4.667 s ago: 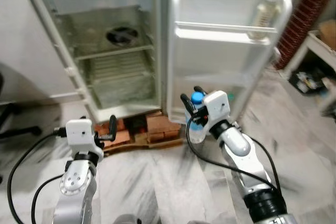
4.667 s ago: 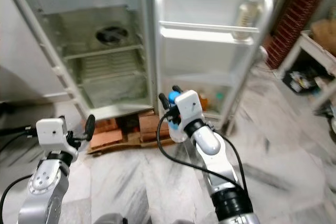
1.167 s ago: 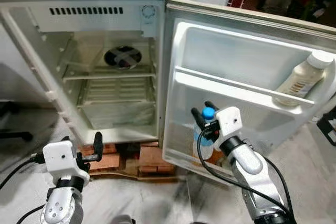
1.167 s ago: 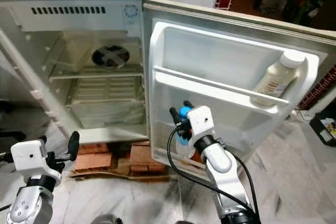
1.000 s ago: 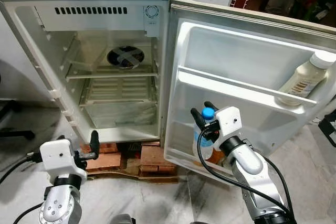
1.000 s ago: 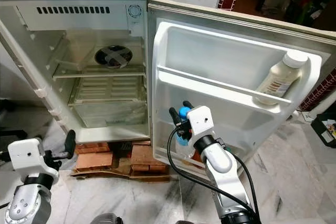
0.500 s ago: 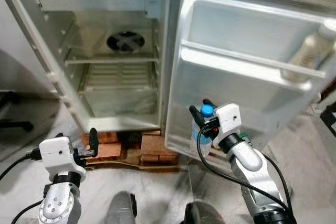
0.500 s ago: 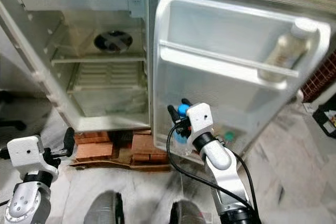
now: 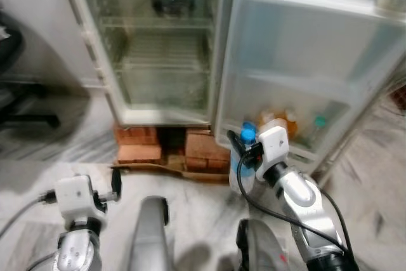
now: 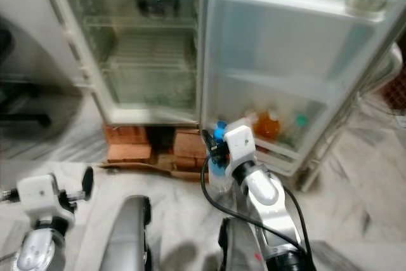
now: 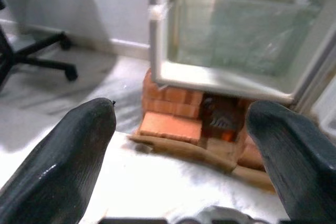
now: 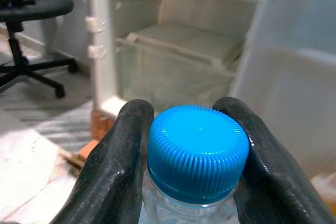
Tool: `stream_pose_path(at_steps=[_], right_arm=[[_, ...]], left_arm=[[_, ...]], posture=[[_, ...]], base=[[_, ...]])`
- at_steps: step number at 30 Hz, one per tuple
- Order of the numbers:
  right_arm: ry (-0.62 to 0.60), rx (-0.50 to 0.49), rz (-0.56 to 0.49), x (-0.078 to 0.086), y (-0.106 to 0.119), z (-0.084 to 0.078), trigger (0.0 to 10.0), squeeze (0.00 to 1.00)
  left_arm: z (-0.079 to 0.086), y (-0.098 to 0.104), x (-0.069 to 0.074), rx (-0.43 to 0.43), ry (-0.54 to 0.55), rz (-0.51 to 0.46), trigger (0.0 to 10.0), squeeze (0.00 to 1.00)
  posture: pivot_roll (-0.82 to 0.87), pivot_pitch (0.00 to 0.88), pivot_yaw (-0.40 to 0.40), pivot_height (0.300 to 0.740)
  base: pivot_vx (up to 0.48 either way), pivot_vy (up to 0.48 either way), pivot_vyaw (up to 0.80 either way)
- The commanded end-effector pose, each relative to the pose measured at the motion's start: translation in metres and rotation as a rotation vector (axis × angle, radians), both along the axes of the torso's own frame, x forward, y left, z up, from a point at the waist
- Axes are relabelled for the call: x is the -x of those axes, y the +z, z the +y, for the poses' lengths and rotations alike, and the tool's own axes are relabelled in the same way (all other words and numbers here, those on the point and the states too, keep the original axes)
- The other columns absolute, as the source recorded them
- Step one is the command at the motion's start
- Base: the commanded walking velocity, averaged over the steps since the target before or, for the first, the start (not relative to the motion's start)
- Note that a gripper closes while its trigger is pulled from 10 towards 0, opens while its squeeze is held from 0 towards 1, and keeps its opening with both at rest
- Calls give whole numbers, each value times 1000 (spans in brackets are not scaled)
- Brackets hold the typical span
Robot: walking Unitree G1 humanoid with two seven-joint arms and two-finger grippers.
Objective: Restocking fridge
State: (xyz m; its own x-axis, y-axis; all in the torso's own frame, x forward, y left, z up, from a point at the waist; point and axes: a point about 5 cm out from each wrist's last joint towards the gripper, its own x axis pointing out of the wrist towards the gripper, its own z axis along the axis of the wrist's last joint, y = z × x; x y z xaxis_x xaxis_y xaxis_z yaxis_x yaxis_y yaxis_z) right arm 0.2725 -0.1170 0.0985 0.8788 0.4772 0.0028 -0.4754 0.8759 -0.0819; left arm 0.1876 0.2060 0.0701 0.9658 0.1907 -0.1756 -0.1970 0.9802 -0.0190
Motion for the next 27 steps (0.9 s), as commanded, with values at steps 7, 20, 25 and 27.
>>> stream_pose_path(at_steps=[7, 20, 25, 27], right_arm=[[7, 4, -73, -11, 15, 3, 10000, 0], [43, 9, -90, -11, 17, 9, 10000, 0], [53, 9, -91, -12, 16, 10, 10000, 0], [60, 11, -93, -12, 16, 11, 10000, 0]], left_arm=[[-1, 14, -10, -16, -26, -70, 10000, 0], [-2, 12, -8, -9, -34, -66, 10000, 0], [-2, 12, -9, -9, -38, -65, 10000, 0], [-2, 12, -9, -8, -39, -66, 10000, 0]], posture=[[50, 92, -41, 592], [52, 96, -40, 592], [52, 95, -40, 592], [52, 95, -40, 592]], base=[[0, 0, 0], [75, 0, 0], [240, 0, 0], [0, 0, 0]])
